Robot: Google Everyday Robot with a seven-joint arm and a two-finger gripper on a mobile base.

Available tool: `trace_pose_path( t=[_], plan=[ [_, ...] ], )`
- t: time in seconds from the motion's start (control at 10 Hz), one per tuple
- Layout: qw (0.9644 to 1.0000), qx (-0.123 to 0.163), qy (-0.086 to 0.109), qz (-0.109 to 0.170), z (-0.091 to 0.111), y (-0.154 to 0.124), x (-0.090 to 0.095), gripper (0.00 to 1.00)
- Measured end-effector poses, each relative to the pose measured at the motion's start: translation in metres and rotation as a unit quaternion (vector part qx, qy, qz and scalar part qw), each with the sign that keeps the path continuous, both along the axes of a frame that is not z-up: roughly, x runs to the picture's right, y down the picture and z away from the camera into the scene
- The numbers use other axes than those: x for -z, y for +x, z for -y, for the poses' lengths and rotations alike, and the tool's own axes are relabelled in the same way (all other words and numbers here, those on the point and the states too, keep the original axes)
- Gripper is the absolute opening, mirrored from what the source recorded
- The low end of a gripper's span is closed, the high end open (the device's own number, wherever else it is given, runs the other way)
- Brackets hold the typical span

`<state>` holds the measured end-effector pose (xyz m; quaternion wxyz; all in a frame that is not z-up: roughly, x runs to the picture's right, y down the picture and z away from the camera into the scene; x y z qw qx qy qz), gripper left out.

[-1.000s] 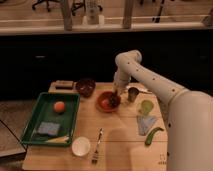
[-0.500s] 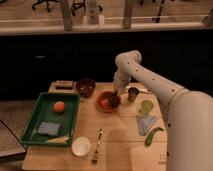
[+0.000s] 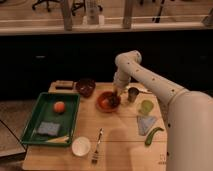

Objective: Place grapes in red bowl

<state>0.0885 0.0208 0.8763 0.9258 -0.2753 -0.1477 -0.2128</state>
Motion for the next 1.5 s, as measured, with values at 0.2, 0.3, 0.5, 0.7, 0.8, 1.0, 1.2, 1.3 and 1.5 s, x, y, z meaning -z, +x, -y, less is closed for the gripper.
trace_pose_path(
  t=[0.2, 0.3, 0.5, 0.7, 0.8, 1.0, 1.2, 1.3, 1.5],
  plan=[
    [1.0000, 0.000, 0.000, 0.000, -0.0001, 0.0001, 0.0000, 0.08],
    [1.0000, 0.000, 0.000, 0.001, 0.0000, 0.0001, -0.0001, 0.08],
    [1.0000, 0.000, 0.001, 0.002, -0.0008, -0.0002, -0.0010, 0.08],
    [1.0000, 0.000, 0.001, 0.002, -0.0010, -0.0007, -0.0010, 0.08],
    [1.0000, 0.000, 0.001, 0.002, -0.0008, -0.0002, -0.0009, 0.08],
    [1.0000, 0.000, 0.001, 0.003, -0.0013, -0.0001, -0.0015, 0.10],
    [1.0000, -0.001, 0.002, 0.003, -0.0010, 0.0012, -0.0014, 0.17],
    [1.0000, -0.001, 0.002, 0.004, -0.0011, 0.0007, -0.0017, 0.17],
    [1.0000, -0.001, 0.003, 0.004, -0.0012, 0.0020, -0.0017, 0.17]
  ],
)
